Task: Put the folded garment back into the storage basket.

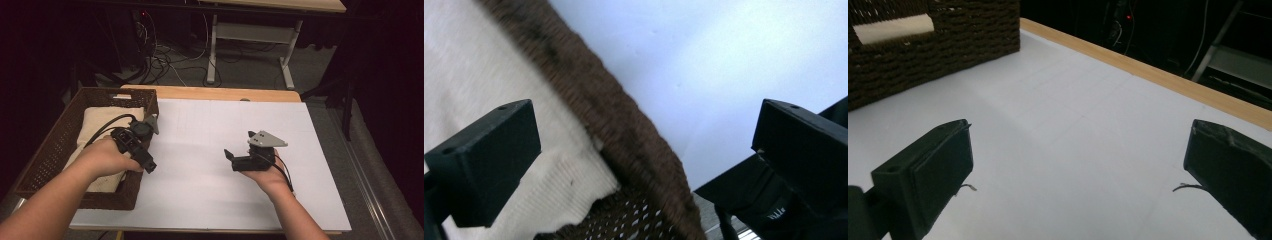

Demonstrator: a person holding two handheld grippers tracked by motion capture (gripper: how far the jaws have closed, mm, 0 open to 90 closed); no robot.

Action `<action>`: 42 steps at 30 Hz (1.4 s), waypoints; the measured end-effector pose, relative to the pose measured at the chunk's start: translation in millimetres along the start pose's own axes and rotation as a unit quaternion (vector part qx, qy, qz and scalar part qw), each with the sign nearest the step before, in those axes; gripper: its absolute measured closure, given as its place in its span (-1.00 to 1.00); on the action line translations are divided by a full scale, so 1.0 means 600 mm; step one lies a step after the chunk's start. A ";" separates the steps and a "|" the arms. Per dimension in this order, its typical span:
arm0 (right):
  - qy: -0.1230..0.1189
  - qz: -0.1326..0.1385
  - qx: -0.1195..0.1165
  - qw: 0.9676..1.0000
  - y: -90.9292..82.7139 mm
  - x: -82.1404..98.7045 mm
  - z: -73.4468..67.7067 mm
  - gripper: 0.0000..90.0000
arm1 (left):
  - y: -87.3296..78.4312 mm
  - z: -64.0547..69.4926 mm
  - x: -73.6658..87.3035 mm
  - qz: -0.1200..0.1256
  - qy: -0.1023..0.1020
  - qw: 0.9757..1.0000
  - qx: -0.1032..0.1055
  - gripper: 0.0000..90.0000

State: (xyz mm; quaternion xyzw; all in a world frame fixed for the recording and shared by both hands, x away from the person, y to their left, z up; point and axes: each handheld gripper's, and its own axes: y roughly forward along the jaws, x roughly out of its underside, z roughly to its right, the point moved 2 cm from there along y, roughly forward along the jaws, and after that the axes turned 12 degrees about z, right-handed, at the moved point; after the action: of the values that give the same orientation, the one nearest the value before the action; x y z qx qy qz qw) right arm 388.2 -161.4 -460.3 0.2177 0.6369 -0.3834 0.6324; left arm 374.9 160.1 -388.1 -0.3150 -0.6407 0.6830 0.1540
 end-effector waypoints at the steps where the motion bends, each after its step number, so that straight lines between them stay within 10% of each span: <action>1: -0.002 0.000 0.002 1.000 -0.008 0.004 0.005 -1.00 | 0.004 0.005 -0.005 -0.001 0.004 1.000 0.001 -1.00; 23: 0.020 -0.014 0.071 0.997 -0.164 0.108 0.094 -1.00 | 0.135 0.080 -0.059 0.009 0.034 0.998 0.053 -1.00; 36: 0.011 -0.004 0.059 0.998 -0.175 0.128 0.082 -1.00 | 0.214 0.122 -0.043 -0.004 0.052 0.997 0.053 -1.00; 42: 0.024 -0.003 0.054 0.998 -0.177 0.131 0.082 -1.00 | 0.223 0.128 -0.037 0.041 0.050 0.997 0.050 -1.00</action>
State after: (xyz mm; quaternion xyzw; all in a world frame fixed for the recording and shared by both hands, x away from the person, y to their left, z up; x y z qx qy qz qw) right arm 330.3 -280.0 -509.4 0.2590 0.6311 -0.4141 0.6027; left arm 369.2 69.4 -514.6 -0.3664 -0.5843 0.7031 0.1731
